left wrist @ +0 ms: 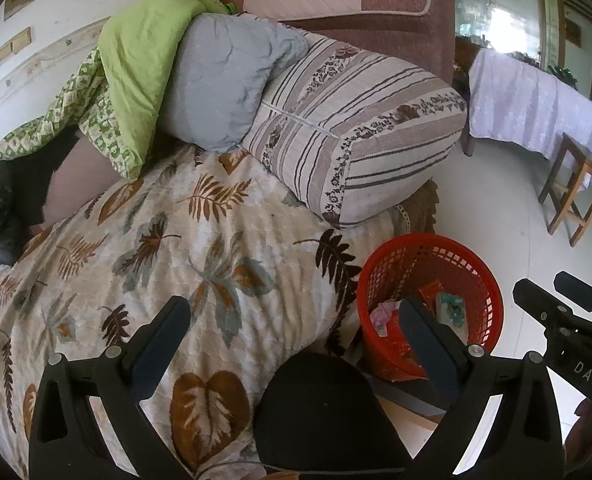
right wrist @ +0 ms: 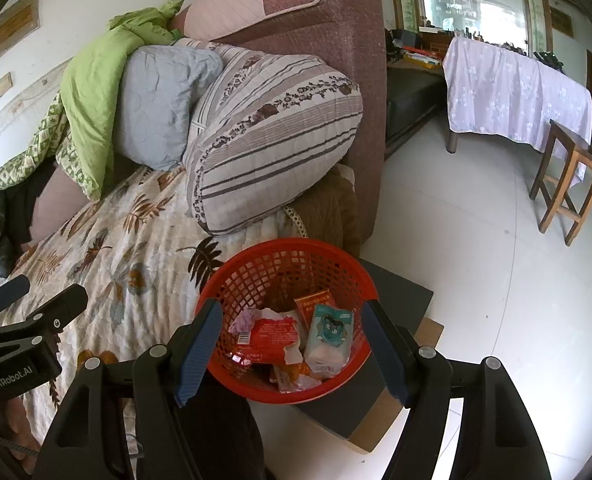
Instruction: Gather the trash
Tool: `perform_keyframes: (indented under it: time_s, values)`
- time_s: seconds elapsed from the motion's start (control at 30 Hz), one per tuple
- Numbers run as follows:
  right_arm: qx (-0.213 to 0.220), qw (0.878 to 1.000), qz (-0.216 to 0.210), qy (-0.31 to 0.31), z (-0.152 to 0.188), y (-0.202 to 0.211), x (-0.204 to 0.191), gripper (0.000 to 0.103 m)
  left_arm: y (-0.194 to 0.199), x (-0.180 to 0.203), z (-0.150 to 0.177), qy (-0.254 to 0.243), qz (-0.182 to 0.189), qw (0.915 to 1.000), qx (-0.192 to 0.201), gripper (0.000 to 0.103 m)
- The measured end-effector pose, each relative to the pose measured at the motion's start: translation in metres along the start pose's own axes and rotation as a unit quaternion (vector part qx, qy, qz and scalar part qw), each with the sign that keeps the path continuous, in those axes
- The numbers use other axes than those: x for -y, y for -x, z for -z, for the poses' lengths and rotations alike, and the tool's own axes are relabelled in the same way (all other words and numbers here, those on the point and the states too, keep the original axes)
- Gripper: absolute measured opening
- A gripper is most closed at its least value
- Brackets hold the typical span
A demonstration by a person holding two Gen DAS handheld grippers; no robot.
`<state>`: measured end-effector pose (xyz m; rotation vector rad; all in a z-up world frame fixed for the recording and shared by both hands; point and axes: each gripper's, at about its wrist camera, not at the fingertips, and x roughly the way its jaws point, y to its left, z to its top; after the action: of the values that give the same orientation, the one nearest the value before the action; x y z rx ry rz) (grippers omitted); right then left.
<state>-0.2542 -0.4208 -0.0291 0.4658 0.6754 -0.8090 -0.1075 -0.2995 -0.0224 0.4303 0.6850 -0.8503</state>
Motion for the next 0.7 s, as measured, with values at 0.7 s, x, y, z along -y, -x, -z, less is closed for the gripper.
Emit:
perform_keyframes:
  time_s: [0.7]
  values:
    - [-0.006,1.000,0.000,-0.003,0.0028,-0.0063,0.0008,0.075,-0.0071,0.0017,0.0036,-0.004,0.004,0.9999,-0.011,0.103]
